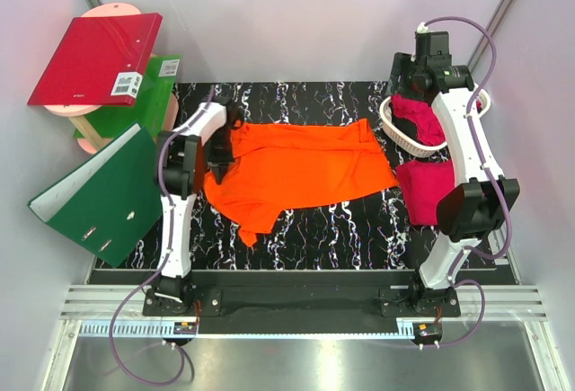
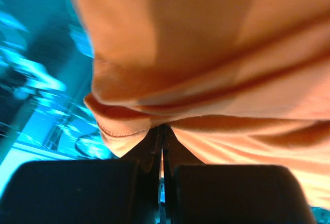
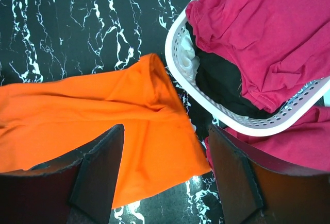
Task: Fold and stack the t-shirts
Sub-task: Fold the flattened tshirt in 1/3 of the way
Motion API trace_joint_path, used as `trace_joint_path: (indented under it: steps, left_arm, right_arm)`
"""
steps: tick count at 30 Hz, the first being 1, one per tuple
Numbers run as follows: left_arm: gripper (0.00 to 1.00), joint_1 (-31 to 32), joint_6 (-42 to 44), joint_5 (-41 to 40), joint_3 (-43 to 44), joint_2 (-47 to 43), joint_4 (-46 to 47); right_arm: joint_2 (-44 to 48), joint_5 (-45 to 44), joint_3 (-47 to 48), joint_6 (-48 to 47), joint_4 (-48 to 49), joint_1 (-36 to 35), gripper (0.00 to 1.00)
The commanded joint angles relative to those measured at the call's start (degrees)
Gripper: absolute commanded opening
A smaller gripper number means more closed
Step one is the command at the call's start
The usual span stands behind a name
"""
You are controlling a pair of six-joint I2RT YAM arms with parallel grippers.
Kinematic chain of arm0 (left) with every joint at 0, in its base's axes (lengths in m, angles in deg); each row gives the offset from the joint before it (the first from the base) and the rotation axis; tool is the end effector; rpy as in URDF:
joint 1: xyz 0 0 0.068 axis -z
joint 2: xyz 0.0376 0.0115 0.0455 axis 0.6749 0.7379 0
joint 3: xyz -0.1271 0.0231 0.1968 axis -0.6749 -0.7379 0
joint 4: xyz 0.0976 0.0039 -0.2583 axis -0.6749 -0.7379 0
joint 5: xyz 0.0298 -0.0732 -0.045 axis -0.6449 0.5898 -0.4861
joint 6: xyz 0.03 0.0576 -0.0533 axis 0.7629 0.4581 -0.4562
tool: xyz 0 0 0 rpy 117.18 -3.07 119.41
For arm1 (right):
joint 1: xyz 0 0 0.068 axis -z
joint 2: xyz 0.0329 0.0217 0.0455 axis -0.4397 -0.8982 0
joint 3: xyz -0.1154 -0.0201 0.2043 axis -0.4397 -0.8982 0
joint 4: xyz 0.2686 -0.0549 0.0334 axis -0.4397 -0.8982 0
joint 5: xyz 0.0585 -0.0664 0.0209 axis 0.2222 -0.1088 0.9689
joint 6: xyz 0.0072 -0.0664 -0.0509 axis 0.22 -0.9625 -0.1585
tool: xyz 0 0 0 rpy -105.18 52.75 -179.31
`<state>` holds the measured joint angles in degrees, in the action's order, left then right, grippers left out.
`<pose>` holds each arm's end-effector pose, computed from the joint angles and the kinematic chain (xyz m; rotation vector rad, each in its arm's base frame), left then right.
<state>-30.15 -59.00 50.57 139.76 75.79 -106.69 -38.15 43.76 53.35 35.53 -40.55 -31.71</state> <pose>0.4045 -0.0778 0.0741 0.2356 -2.9317 -0.3004 0.4309 0.0343 0.3406 0.1521 2.2530 0.0225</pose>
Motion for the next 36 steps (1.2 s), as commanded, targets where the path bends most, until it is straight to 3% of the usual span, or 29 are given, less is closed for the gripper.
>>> trace_joint_path:
  steps: [1,6,12,15,16,22,26,36]
  left_arm:
    - [0.00,-5.87,0.73,-5.22,3.16,1.26,-4.08]
    - [0.00,-7.46,2.48,-6.71,2.54,0.74,-3.20]
    - [0.00,-2.81,5.91,-6.19,0.79,-6.10,1.27]
    - [0.64,1.14,6.44,-5.57,-1.23,-11.10,4.26]
    - [0.97,3.07,6.27,-5.57,-2.11,-12.35,4.88]
    - [0.99,8.44,4.42,-4.25,-3.96,-20.09,8.22]
    - [0.99,9.06,2.67,-3.98,-3.79,-24.39,8.31]
    - [0.99,9.06,-1.47,-7.15,-0.89,-37.75,10.51]
  right_arm:
    - [1.84,0.77,-1.12,0.46,1.71,0.09,0.74]
    - [2.45,1.65,-2.01,0.72,1.62,0.09,0.74]
    - [3.51,3.49,-2.88,2.31,1.71,0.09,0.75]
    - [4.74,4.37,-4.90,2.74,1.36,0.09,0.76]
    - [5.09,4.63,-6.39,3.09,1.09,0.09,0.80]
    - [4.13,11.39,-14.22,6.34,1.18,0.00,0.77]
    - [-4.98,18.86,-14.14,8.46,1.18,-0.17,0.72]
    - [-25.04,17.12,5.08,6.97,1.09,-2.37,0.75]
